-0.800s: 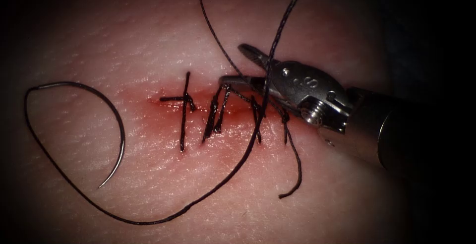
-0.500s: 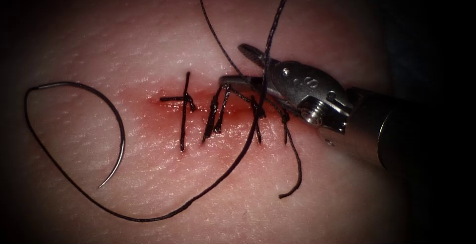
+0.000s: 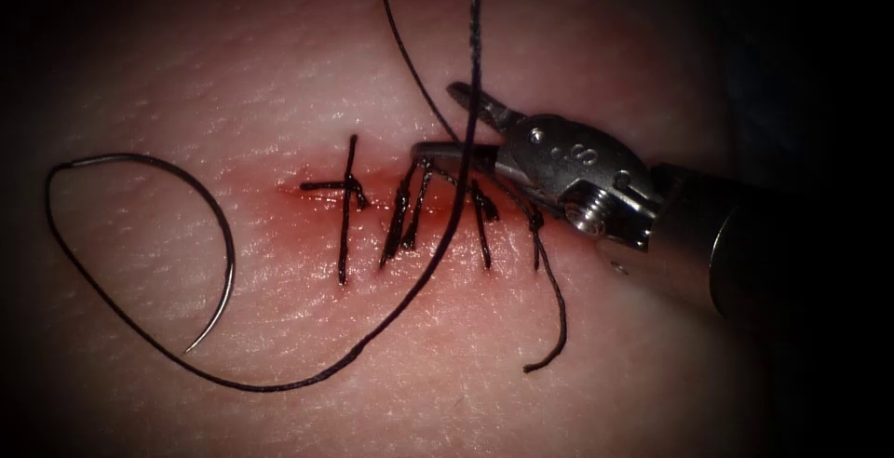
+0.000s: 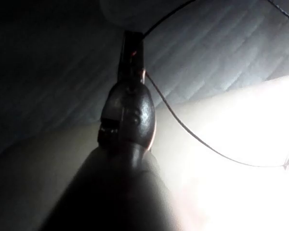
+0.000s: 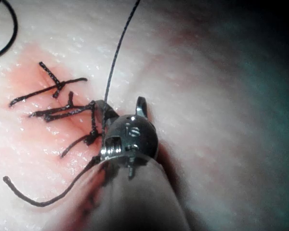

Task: Wound Closure
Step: Cut the suture with the right gripper

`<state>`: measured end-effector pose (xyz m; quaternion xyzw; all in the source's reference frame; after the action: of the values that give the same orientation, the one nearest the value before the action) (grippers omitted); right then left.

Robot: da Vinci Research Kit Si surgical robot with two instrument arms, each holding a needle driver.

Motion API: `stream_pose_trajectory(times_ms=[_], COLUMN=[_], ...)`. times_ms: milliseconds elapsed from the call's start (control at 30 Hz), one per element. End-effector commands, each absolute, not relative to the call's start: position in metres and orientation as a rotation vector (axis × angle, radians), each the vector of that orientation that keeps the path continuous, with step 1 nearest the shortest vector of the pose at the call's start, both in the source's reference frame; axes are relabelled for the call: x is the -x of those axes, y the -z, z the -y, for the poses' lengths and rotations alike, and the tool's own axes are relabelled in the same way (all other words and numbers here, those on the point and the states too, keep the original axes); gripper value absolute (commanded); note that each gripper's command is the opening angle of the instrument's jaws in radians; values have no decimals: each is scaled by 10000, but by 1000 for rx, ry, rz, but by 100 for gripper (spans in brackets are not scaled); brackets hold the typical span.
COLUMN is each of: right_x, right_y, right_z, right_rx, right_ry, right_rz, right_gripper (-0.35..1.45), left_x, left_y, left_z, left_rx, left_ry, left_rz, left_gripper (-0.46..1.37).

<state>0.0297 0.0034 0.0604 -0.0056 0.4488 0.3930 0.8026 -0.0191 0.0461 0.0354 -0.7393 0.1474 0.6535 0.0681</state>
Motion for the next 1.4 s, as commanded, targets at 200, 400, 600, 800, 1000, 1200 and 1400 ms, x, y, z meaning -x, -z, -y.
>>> stream_pose_trajectory(times_ms=[200,400,600,800,1000,1200,1400], right_x=[-297,-297,-297,-297,-297,-297,-305], right_y=[-604,-604,-604,-604,-604,-604,-604], right_z=[-34,-34,-34,-34,-34,-34,-35], right_rx=[12,12,12,12,12,12,63], right_ry=[-842,-842,-842,-842,-842,-842,-759], right_rz=[-962,-962,-962,-962,-962,-962,-982], right_gripper=[70,70,70,70,70,70,83], left_x=[182,174,163,153,152,146,145], left_y=[-350,-342,-336,-333,-333,-333,-334], left_z=[-470,-479,-489,-493,-494,-491,-488], left_rx=[2224,2228,2233,2231,2228,2233,2230], left_ry=[-1960,-1949,-1938,-1928,-1930,-1927,-1928], left_rz=[-451,-464,-476,-481,-480,-479,-484], left_gripper=[-35,-35,-35,-35,-35,-35,-35])
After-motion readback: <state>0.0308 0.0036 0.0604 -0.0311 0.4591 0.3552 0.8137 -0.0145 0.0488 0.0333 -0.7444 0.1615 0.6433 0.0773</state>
